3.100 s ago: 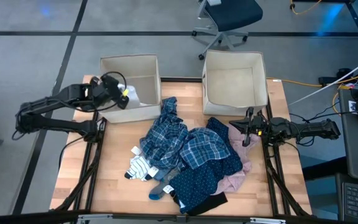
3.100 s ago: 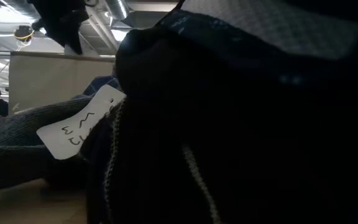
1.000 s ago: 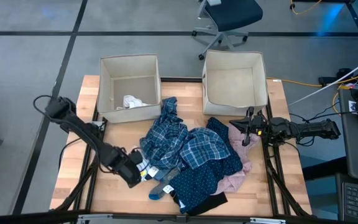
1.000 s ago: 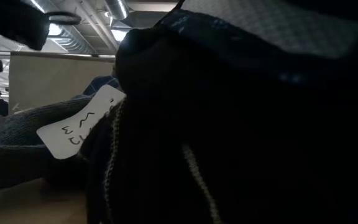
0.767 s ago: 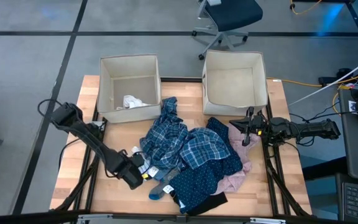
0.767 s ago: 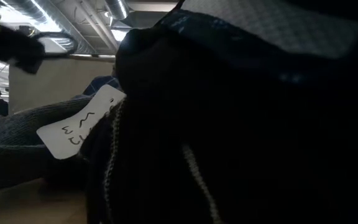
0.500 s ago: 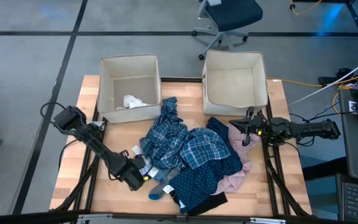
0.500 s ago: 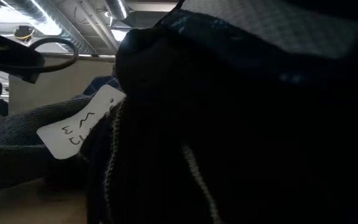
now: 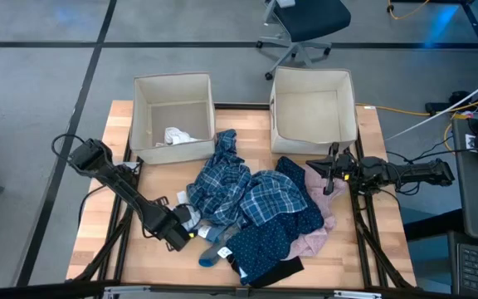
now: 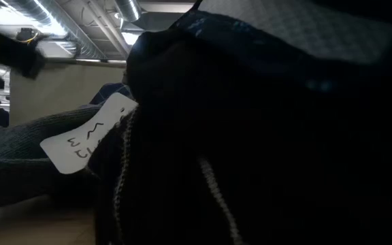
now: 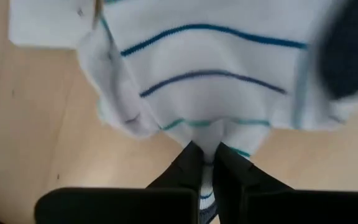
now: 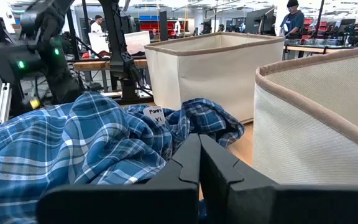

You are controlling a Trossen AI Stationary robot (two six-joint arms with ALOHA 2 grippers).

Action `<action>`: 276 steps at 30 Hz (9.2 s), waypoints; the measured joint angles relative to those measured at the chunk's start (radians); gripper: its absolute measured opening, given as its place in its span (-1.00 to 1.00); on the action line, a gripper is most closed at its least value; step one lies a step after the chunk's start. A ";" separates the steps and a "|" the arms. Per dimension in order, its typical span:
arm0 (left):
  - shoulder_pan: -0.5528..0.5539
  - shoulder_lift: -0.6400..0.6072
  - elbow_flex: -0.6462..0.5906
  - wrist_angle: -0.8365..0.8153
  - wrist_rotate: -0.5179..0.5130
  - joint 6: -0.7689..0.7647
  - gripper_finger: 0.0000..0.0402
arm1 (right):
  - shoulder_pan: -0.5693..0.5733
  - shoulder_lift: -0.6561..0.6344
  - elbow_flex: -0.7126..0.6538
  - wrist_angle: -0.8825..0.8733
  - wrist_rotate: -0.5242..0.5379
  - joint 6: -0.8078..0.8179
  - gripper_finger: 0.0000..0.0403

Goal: Sort clothes
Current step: Put the white patterned sock into the left laundry bin, then put the blue polo shirt into the right laundry bin

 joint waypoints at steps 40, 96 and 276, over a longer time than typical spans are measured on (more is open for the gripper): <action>0.527 -0.700 0.174 -0.151 -0.969 0.605 -0.89 | 0.000 0.000 0.000 0.000 0.000 0.020 -0.97; 0.508 -0.567 0.092 0.149 0.009 0.614 0.14 | 0.000 0.000 0.000 0.000 -0.001 0.025 -0.97; 0.661 -0.860 -0.253 0.692 -0.550 1.145 -0.13 | -0.064 1.699 1.173 -0.276 -0.160 -0.132 0.25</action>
